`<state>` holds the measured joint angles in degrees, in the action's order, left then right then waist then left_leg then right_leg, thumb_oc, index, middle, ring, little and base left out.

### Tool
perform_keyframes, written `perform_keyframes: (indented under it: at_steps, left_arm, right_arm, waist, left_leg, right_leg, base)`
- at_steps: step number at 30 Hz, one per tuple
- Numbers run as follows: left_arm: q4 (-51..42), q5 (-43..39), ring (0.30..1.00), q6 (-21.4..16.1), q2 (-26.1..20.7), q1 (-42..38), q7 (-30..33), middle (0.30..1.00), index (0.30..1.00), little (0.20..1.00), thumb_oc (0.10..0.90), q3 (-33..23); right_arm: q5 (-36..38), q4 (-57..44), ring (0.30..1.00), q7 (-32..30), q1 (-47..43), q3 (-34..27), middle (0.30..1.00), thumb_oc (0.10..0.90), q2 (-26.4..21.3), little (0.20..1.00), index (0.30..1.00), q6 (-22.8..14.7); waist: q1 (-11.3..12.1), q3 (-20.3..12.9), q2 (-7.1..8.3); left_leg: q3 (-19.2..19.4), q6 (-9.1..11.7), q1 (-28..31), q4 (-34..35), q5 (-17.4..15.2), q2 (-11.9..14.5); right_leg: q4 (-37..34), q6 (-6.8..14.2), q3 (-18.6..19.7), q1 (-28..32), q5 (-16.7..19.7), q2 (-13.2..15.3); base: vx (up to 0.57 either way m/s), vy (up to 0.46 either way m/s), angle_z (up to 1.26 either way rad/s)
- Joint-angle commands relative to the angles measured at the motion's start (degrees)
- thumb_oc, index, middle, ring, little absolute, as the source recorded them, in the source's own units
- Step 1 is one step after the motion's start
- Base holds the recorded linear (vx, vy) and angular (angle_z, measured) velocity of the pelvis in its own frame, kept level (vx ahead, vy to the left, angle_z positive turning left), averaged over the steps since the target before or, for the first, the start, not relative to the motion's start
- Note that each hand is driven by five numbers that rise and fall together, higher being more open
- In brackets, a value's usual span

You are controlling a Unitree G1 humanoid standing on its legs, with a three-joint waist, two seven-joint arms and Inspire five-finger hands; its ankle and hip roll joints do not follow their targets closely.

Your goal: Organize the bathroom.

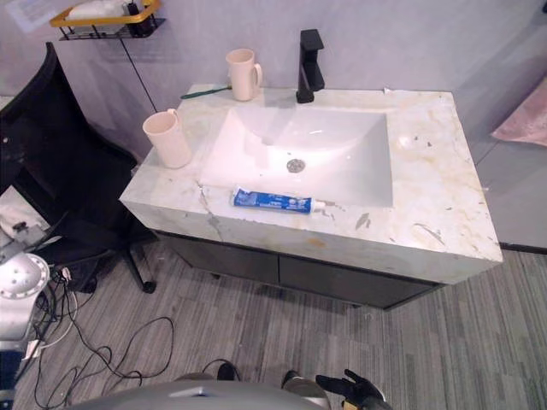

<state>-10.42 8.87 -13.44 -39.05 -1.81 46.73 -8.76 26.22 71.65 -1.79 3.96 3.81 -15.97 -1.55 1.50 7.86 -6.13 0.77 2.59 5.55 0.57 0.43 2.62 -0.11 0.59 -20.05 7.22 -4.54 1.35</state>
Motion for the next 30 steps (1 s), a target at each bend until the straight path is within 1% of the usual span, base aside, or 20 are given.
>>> perform_keyframes:
  at_steps: [1, 2, 3, 4, 5, 6, 7, 8, 9, 10, 12, 13, 15, 16, 17, 21, 22, 26, 28, 30]
  left_arm:
    - [-5.93, -6.1, 0.9, -1.26, -9.55, -8.37, -10.81, 0.9, 0.9, 0.9, 0.8, -2.12]
    - [-6.21, -7.1, 0.9, -1.06, -10.45, -8.72, -12.48, 0.9, 0.9, 0.9, 0.8, -2.15]
    - [-6.79, -9.35, 0.9, -0.82, -12.76, -9.89, -15.12, 0.9, 0.9, 0.9, 0.8, -2.27]
    - [-7.04, -9.86, 0.9, -1.16, -13.64, -10.42, -15.74, 0.9, 0.9, 0.9, 0.8, -2.25]
    - [-7.35, -11.65, 0.9, -1.23, -16.07, -11.92, -19.1, 0.9, 0.9, 0.9, 0.8, -2.36]
    - [-7.36, -12.01, 0.9, -1.43, -16.34, -12.16, -19.6, 0.9, 0.9, 0.9, 0.8, -2.33]
    - [-7.86, -15.95, 0.9, -1.34, -19.13, -13.95, -24.02, 0.9, 0.9, 0.9, 0.8, -2.61]
    - [-7.94, -16.65, 0.9, -1.16, -19.76, -14.42, -25.3, 0.9, 0.9, 0.9, 0.8, -2.74]
    - [-8.13, -17.97, 0.9, -0.01, -20.78, -15.17, -28.02, 0.9, 0.9, 0.9, 0.8, -2.89]
    - [-8.29, -20.2, 0.9, 2.55, -22.1, -15.99, -32.4, 0.9, 0.9, 0.9, 0.8, -2.87]
    - [-7.89, -24.0, 0.9, 4.77, -24.24, -17.57, -35.37, 0.9, 0.9, 0.9, 0.8, -2.16]
    - [-7.25, -24.34, 0.9, 5.44, -25.01, -18.24, -37.39, 0.9, 0.9, 0.9, 0.8, -1.69]
    - [-6.19, -28.08, 0.9, 7.1, -27.6, -20.93, -40.92, 0.9, 0.9, 0.9, 0.8, -0.04]
    - [-5.03, -28.16, 0.9, 7.85, -28.91, -23.27, -44.09, 0.9, 0.9, 0.9, 0.8, 1.8]
    - [-4.57, -29.95, 0.9, 8.86, -30.19, -25.15, -45.24, 0.9, 0.9, 0.9, 0.8, 3.07]
    - [-2.65, -33.61, 0.9, 10.7, -32.22, -30.75, -51.09, 0.9, 0.9, 0.9, 0.8, 8.47]
    - [-1.97, -32.32, 0.9, 11.74, -33.15, -33.51, -54.43, 0.9, 0.9, 0.9, 0.8, 11.28]
    - [-1.32, -33.68, 0.9, 12.58, -34.31, -38.97, -57.47, 0.9, 0.9, 0.9, 0.8, 16.67]
    - [-1.52, -33.92, 0.9, 13.98, -34.69, -40.57, -59.01, 0.9, 0.9, 0.9, 0.8, 18.18]
    - [-1.49, -35.57, 0.9, 16.61, -35.21, -43.48, -61.14, 0.9, 0.9, 0.9, 0.8, 20.82]
  right_arm:
    - [1.76, 1.56, 0.9, -0.53, -2.78, -0.3, 0.9, 0.8, -0.74, 0.9, 0.9, -0.23]
    - [1.21, 1.59, 0.9, -0.56, -2.95, -0.44, 0.9, 0.8, -0.89, 0.9, 0.9, -0.24]
    - [-1.53, 1.62, 0.9, -1.26, -3.32, -0.29, 0.9, 0.8, -1.15, 0.9, 0.9, -0.79]
    - [-3.29, 1.62, 0.9, -1.36, -3.45, -0.03, 0.9, 0.8, -1.25, 0.9, 0.9, -1.13]
    - [-4.07, 1.53, 0.9, -1.37, -3.89, 0.49, 0.9, 0.8, -1.71, 0.9, 0.9, -0.76]
    - [-4.17, 1.54, 0.9, -1.47, -3.97, 0.51, 0.9, 0.8, -1.72, 0.9, 0.9, -0.76]
    - [-5.22, 1.72, 0.9, -2.05, -4.6, 1.3, 0.9, 0.8, -2.33, 0.9, 0.9, -0.49]
    - [-5.34, 1.9, 0.9, -2.1, -4.79, 1.5, 0.9, 0.8, -2.41, 0.9, 0.9, -0.4]
    - [-5.35, 2.24, 0.9, -1.99, -5.12, 1.84, 0.9, 0.8, -2.51, 0.9, 0.9, -0.08]
    - [-4.75, 2.53, 0.9, -2.13, -5.57, 2.09, 0.9, 0.8, -2.54, 0.9, 0.9, 0.5]
    - [-4.24, 3.18, 0.9, -2.28, -5.89, 2.29, 0.9, 0.8, -2.52, 0.9, 0.9, 1.03]
    - [-4.29, 3.32, 0.9, -2.2, -6.01, 2.29, 0.9, 0.8, -2.63, 0.9, 0.9, 1.31]
    - [-6.54, 3.5, 0.9, -2.31, -6.17, 2.37, 0.9, 0.8, -2.81, 0.9, 0.9, 1.24]
    - [-8.43, 3.22, 0.9, -2.66, -6.38, 3.0, 0.9, 0.8, -3.02, 0.9, 0.9, 1.65]
    - [-8.51, 3.25, 0.9, -2.88, -6.44, 3.38, 0.9, 0.8, -3.02, 0.9, 0.9, 1.81]
    - [-8.05, 3.88, 0.9, -3.19, -6.79, 3.78, 0.9, 0.8, -3.49, 0.9, 0.9, 2.26]
    - [-8.76, 4.14, 0.9, -3.27, -6.96, 3.78, 0.9, 0.8, -3.81, 0.9, 0.9, 2.25]
    - [-9.8, 4.48, 0.9, -2.82, -7.23, 4.05, 0.9, 0.8, -4.47, 0.9, 0.9, 2.73]
    - [-9.87, 4.49, 0.9, -2.56, -7.16, 4.12, 0.9, 0.8, -4.86, 0.9, 0.9, 2.94]
    - [-9.24, 4.93, 0.9, -2.5, -7.25, 3.99, 0.9, 0.8, -5.03, 0.9, 0.9, 3.02]
  waist:
    - [-0.66, -0.44, 2.16]
    - [-0.67, -0.42, 1.99]
    - [-0.72, -0.38, 1.67]
    - [-0.77, -0.4, 1.53]
    - [-0.77, -0.52, 1.28]
    - [-0.76, -0.52, 1.27]
    - [-0.63, -0.65, 1.01]
    - [-0.57, -0.7, 0.94]
    - [-0.49, -0.76, 0.83]
    - [-0.39, -0.85, 0.65]
    - [-0.43, -1.01, 0.33]
    - [-0.52, -1.11, 0.14]
    - [-0.68, -1.22, -0.19]
    - [-0.87, -1.34, -0.43]
    - [-0.97, -1.4, -0.54]
    - [-1.37, -1.68, -1.03]
    - [-1.8, -1.81, -1.45]
    - [-2.27, -1.9, -1.77]
    - [-2.36, -1.89, -1.86]
    - [-2.56, -1.89, -2.01]
  left_leg:
    - [2.47, 0.39, -0.75, -0.52, -2.66, -3.88]
    - [2.55, 0.42, -0.71, -0.61, -2.7, -3.87]
    - [2.75, 0.46, -0.65, -0.79, -2.76, -3.83]
    - [2.84, 0.44, -0.62, -0.8, -2.75, -3.81]
    - [3.09, 0.57, -0.64, -1.09, -2.8, -3.8]
    - [3.11, 0.58, -0.65, -1.12, -2.81, -3.8]
    - [3.41, 0.77, -0.8, -1.42, -2.83, -3.68]
    - [3.47, 0.79, -0.78, -1.46, -2.85, -3.65]
    - [3.56, 0.8, -0.69, -1.47, -2.89, -3.6]
    - [3.39, 0.82, -0.49, -1.37, -2.9, -3.62]
    - [3.24, 0.65, -0.04, -1.22, -2.97, -3.72]
    - [3.26, 0.64, 0.03, -1.32, -3.03, -3.73]
    - [3.46, 0.57, 0.07, -1.61, -3.14, -3.76]
    - [3.65, 0.57, 0.22, -1.7, -3.22, -3.77]
    - [3.78, 0.55, 0.33, -1.66, -3.23, -3.8]
    - [4.25, 0.54, 0.73, -1.25, -3.13, -3.88]
    - [4.59, 0.47, 1.01, -1.04, -3.19, -3.96]
    - [5.25, 0.59, 1.13, -1.16, -3.25, -3.96]
    - [5.41, 0.65, 1.03, -1.36, -3.3, -4.01]
    - [5.58, 0.59, 1.01, -1.46, -3.37, -4.1]
  right_leg:
    - [-1.41, 3.3, 5.7, 0.69, 0.49, 0.12]
    - [-1.43, 3.34, 5.73, 0.74, 0.49, 0.14]
    - [-1.51, 3.49, 5.77, 0.83, 0.57, 0.17]
    - [-1.57, 3.59, 5.79, 0.85, 0.64, 0.19]
    - [-1.62, 3.72, 5.74, 0.86, 0.72, 0.3]
    - [-1.62, 3.73, 5.72, 0.85, 0.73, 0.31]
    - [-1.79, 3.92, 5.61, 0.98, 0.84, 0.29]
    - [-1.84, 3.92, 5.63, 1.05, 0.83, 0.25]
    - [-1.89, 3.93, 5.71, 1.17, 0.8, 0.17]
    - [-1.96, 3.99, 6.01, 1.29, 0.8, 0.02]
    - [-1.88, 4.13, 6.47, 1.36, 0.78, -0.15]
    - [-1.81, 4.17, 6.62, 1.35, 0.75, -0.18]
    - [-1.76, 4.35, 6.84, 1.39, 0.81, -0.22]
    - [-1.71, 4.44, 7.0, 1.44, 0.82, -0.32]
    - [-1.72, 4.53, 7.03, 1.44, 0.86, -0.34]
    - [-1.82, 4.83, 7.24, 1.41, 1.02, -0.48]
    - [-1.88, 4.98, 7.36, 1.41, 1.05, -0.49]
    - [-1.88, 5.08, 7.63, 1.35, 1.05, -0.52]
    - [-1.96, 5.11, 7.73, 1.31, 1.12, -0.52]
    - [-2.06, 5.16, 7.76, 1.28, 1.2, -0.48]
  base:
    - [-0.01, -0.013, -0.03]
    - [-0.03, -0.012, -0.12]
    - [-0.03, -0.013, -0.16]
    - [-0.04, -0.018, -0.2]
    - [-0.04, -0.014, -0.12]
    - [-0.05, -0.021, -0.07]
    - [-0.04, -0.018, -0.01]
    - [-0.04, -0.023, -0.01]
    - [0.0, 0.0, 0.0]
    - [0.0, 0.0, 0.0]
    - [-0.01, -0.008, -0.05]
    - [-0.01, -0.009, -0.04]
    - [0.0, 0.0, 0.0]
    - [0.0, 0.0, 0.0]
    - [0.0, -0.03, 0.03]
    - [0.0, -0.005, -0.03]
    - [0.0, 0.003, -0.09]
    - [0.0, 0.006, -0.11]
    - [0.0, 0.0, 0.0]
    - [-0.01, -0.017, -0.06]
